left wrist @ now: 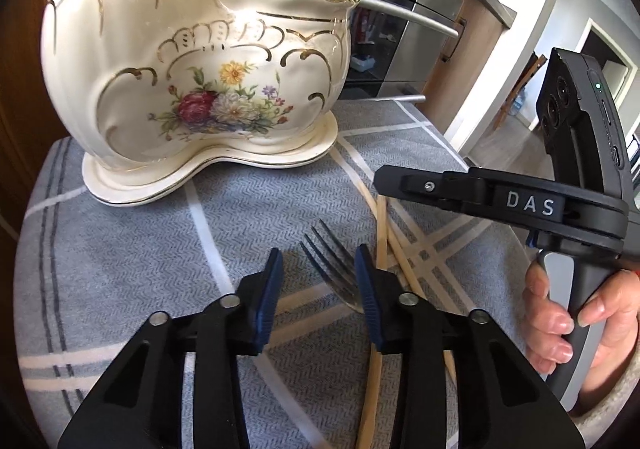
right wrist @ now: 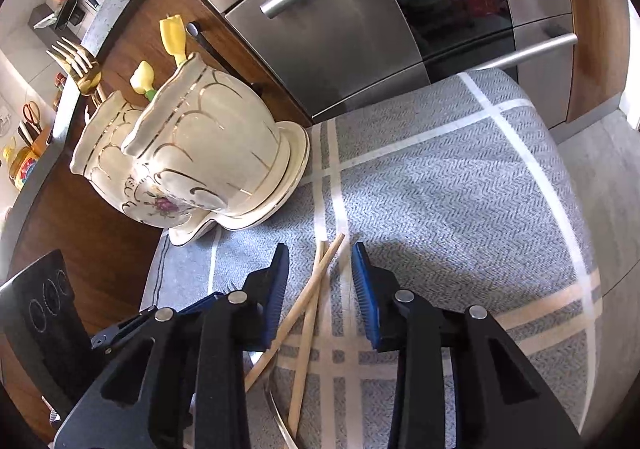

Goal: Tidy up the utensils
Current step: 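Grasp the silver fork with the left gripper while the right gripper grasps a chopstick, then lift the silver fork and chopstick up over the holder cups, then lower the fork and chopstick into the cups and open both grippers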

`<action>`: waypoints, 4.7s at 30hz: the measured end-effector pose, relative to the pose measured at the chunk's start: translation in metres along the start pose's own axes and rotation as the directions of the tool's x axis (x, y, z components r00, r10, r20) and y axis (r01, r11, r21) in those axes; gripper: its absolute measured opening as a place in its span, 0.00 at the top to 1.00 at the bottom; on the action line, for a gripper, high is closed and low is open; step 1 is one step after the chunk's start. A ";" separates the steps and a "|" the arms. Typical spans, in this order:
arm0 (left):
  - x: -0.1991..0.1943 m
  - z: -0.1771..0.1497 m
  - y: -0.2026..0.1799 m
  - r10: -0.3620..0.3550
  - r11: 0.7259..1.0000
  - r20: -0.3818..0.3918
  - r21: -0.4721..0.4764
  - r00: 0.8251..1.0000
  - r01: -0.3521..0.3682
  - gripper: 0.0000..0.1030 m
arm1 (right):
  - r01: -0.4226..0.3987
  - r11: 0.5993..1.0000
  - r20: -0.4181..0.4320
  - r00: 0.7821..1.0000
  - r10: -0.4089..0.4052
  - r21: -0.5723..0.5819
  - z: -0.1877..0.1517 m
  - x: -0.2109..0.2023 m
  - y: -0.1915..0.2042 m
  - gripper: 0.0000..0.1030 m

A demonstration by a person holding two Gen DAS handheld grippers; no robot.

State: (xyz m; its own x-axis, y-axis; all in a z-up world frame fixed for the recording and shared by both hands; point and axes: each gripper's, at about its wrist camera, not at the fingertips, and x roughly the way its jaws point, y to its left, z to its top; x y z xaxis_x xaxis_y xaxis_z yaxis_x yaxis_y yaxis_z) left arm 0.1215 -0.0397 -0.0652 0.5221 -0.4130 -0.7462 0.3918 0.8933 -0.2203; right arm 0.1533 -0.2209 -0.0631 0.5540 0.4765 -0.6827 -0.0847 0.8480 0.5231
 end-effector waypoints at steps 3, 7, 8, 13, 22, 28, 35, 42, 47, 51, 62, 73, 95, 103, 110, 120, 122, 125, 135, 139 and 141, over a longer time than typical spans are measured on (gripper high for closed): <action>0.002 0.002 -0.001 0.004 1.000 0.006 0.005 1.000 -0.004 0.71 | 0.008 1.000 -0.003 1.000 -0.008 -0.009 -0.001 0.003 0.004 0.68; 0.006 0.005 -0.001 -0.016 1.000 0.010 -0.007 1.000 0.016 0.77 | 0.021 1.000 0.002 1.000 -0.021 -0.019 -0.001 0.008 0.010 0.72; 0.006 0.005 -0.001 -0.018 1.000 0.012 -0.004 1.000 0.019 0.78 | 0.024 1.000 0.002 1.000 -0.024 -0.020 -0.002 0.010 0.012 0.76; 0.007 0.006 -0.003 -0.029 1.000 0.018 -0.002 0.999 0.029 0.83 | 0.027 0.999 -0.008 1.000 -0.027 -0.017 -0.003 0.016 0.012 0.91; -0.007 0.010 0.002 -0.042 0.999 0.060 -0.024 0.997 0.043 0.92 | -0.062 0.998 0.058 0.996 0.061 0.014 0.003 -0.010 0.006 0.95; -0.038 0.011 0.006 -0.053 0.998 0.128 -0.017 0.990 0.055 0.94 | -0.115 0.993 0.127 0.986 0.112 0.016 0.009 -0.036 0.001 0.96; -0.092 0.009 0.008 -0.012 1.000 0.269 0.014 0.963 0.008 0.97 | -0.136 0.991 0.251 0.959 0.129 0.009 0.013 -0.076 -0.004 0.96; -0.125 0.006 -0.002 0.053 0.995 0.355 0.056 0.933 -0.077 0.97 | -0.133 0.990 0.345 0.929 0.138 -0.038 0.011 -0.102 0.005 0.96; -0.146 0.004 -0.011 0.085 0.988 0.421 0.080 0.903 -0.131 0.97 | -0.102 0.989 0.426 0.894 0.140 -0.111 0.005 -0.123 0.020 0.96; -0.161 0.011 -0.008 0.106 0.987 0.444 0.061 0.890 -0.148 0.97 | -0.062 0.984 0.476 0.869 0.137 -0.169 0.001 -0.134 0.035 0.96; -0.220 0.061 0.003 0.182 0.970 0.535 0.039 0.825 -0.239 0.97 | -0.006 0.970 0.523 0.842 0.136 -0.242 0.029 -0.155 0.080 0.96; -0.262 0.124 0.031 0.329 0.931 0.610 -0.080 0.721 -0.357 0.97 | -0.019 0.969 0.637 0.750 0.176 -0.245 0.081 -0.170 0.120 0.96; -0.150 0.134 0.039 0.409 0.859 0.488 0.078 0.771 -0.506 0.97 | 0.110 0.929 0.516 0.852 0.095 -0.353 0.097 -0.067 0.123 0.96; -0.125 0.125 0.043 0.374 0.889 0.415 0.095 0.830 -0.448 0.97 | 0.109 0.921 0.409 0.911 0.058 -0.373 0.094 -0.041 0.123 1.00; -0.123 0.124 0.048 0.380 0.893 0.409 0.071 0.830 -0.444 0.97 | 0.110 0.923 0.393 0.918 0.048 -0.368 0.093 -0.036 0.119 0.99; -0.154 0.116 0.043 0.360 0.909 0.444 0.031 0.820 -0.416 0.47 | 0.150 0.922 0.386 0.923 0.000 -0.358 0.081 -0.062 0.121 0.62; -0.167 0.107 0.043 0.355 0.916 0.456 0.003 0.816 -0.400 0.32 | 0.159 0.922 0.375 0.927 -0.016 -0.352 0.075 -0.068 0.121 0.60; -0.175 0.090 0.042 0.341 0.929 0.441 -0.019 0.830 -0.371 0.31 | 0.177 0.922 0.351 0.935 -0.049 -0.344 0.063 -0.074 0.117 0.46; -0.155 0.015 0.042 0.361 0.932 0.345 -0.094 0.867 -0.350 0.14 | 0.187 0.935 0.291 0.952 -0.097 -0.301 -0.004 -0.074 0.094 0.24; -0.142 -0.005 0.039 0.387 0.921 0.348 -0.101 0.854 -0.376 0.06 | 0.204 0.929 0.305 0.946 -0.106 -0.309 -0.021 -0.068 0.091 0.14; -0.135 -0.009 0.038 0.415 0.908 0.351 -0.097 0.840 -0.408 0.06 | 0.203 0.927 0.309 0.946 -0.102 -0.315 -0.026 -0.063 0.088 0.09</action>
State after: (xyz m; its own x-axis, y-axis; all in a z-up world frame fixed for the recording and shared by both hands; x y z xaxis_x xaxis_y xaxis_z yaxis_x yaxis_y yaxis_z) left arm 0.0591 0.0517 0.0210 0.8667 -0.0387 -0.4973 0.0695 0.9966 0.0435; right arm 0.0891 -0.1702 0.0130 0.7885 0.2925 -0.5410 -0.2269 0.9560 0.1861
